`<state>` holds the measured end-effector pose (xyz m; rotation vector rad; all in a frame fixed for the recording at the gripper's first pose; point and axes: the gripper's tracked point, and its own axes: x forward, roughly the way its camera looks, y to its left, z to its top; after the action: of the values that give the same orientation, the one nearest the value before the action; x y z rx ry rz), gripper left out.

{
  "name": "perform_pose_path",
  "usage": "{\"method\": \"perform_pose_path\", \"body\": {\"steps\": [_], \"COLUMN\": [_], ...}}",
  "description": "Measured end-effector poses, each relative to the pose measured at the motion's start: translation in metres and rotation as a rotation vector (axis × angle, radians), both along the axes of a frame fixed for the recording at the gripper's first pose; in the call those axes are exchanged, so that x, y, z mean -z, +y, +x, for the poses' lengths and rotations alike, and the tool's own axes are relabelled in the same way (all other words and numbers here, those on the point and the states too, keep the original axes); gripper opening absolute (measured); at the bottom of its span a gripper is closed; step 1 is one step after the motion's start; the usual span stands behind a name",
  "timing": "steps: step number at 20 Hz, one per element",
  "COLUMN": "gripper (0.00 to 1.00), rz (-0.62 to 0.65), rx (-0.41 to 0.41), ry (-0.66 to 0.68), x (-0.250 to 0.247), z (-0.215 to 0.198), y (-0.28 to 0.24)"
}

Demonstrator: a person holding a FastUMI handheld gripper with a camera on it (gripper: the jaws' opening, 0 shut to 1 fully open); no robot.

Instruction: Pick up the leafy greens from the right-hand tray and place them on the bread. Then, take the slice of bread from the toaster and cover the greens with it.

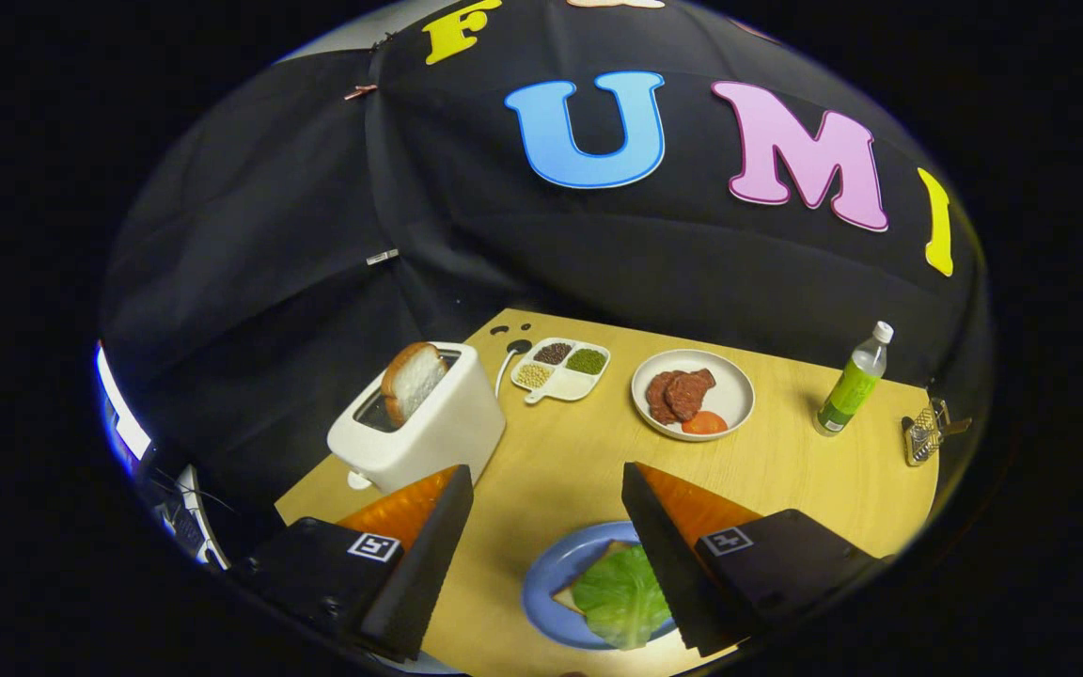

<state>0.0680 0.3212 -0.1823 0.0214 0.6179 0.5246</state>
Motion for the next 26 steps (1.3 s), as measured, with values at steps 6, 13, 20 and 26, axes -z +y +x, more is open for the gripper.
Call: {"method": "perform_pose_path", "body": {"steps": [6, 13, 20, 26], "gripper": [0.99, 0.99, 0.99, 0.99], "rz": [0.014, 0.032, -0.092, -0.127], "rx": [-0.049, -0.048, -0.001, 0.03], "ry": [-0.055, -0.038, -0.009, -0.001], "x": [-0.022, -0.005, 0.048, 0.061], "z": [0.01, 0.027, 0.052, 0.059], "y": [0.079, 0.17, 0.198, 0.203]}}
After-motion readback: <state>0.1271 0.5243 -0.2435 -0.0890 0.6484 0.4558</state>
